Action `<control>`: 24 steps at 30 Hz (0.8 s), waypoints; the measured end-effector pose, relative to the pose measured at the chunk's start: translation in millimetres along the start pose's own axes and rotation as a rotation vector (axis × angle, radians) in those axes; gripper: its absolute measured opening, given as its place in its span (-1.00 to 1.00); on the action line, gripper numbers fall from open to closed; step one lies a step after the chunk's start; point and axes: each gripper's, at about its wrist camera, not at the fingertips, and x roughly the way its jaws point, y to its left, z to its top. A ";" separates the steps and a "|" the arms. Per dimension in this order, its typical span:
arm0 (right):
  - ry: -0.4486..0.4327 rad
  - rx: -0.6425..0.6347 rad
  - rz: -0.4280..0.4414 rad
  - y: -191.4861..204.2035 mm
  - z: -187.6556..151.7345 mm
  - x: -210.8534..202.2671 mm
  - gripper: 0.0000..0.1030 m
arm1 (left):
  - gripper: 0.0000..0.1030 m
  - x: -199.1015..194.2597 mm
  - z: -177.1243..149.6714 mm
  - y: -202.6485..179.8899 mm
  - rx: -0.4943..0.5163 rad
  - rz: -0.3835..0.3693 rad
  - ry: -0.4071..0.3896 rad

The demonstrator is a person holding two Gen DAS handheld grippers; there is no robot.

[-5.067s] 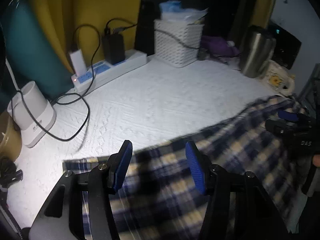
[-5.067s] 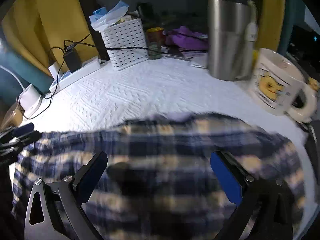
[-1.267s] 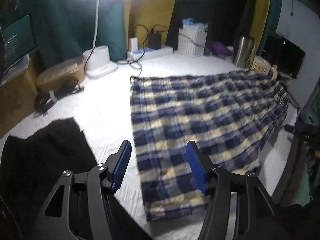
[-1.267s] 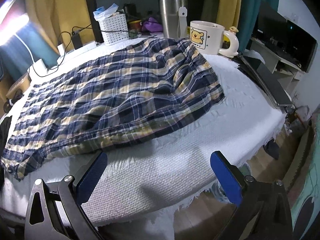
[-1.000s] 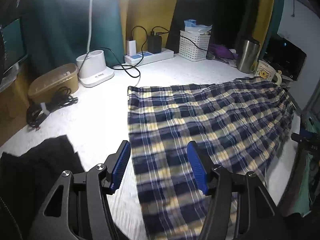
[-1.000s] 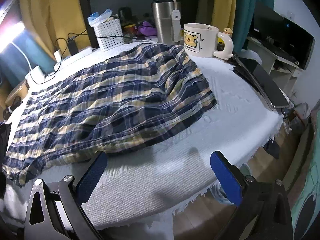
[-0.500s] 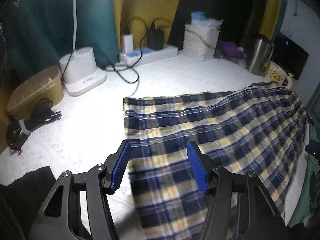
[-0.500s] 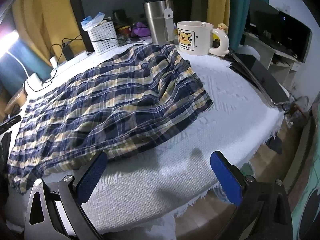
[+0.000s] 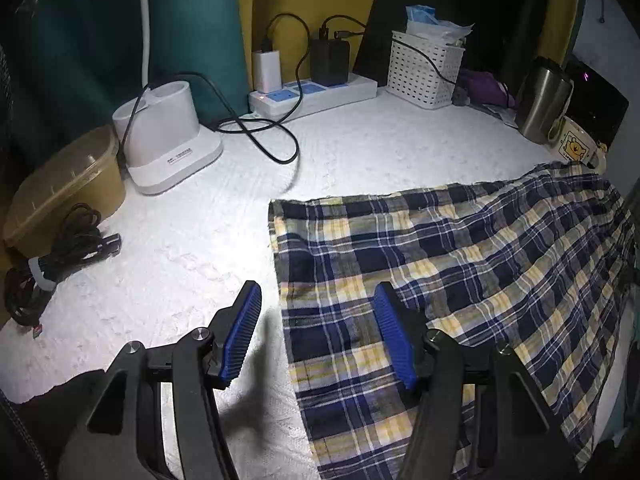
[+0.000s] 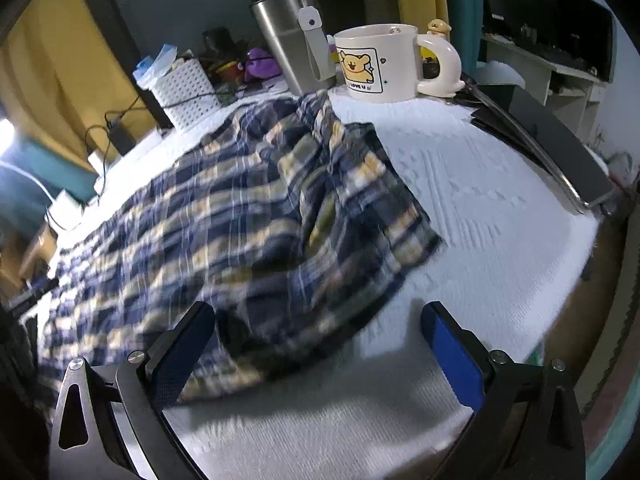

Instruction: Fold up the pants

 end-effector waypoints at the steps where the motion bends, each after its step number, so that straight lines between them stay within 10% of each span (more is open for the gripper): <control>1: -0.001 0.008 0.020 0.1 3.9 2.4 1.00 | 0.14 -1.5 0.2 1.0 -0.004 0.003 0.001; 24: 0.002 -0.027 0.134 22.4 35.8 36.9 1.00 | 0.14 -28.8 -18.6 12.4 -0.050 0.063 0.023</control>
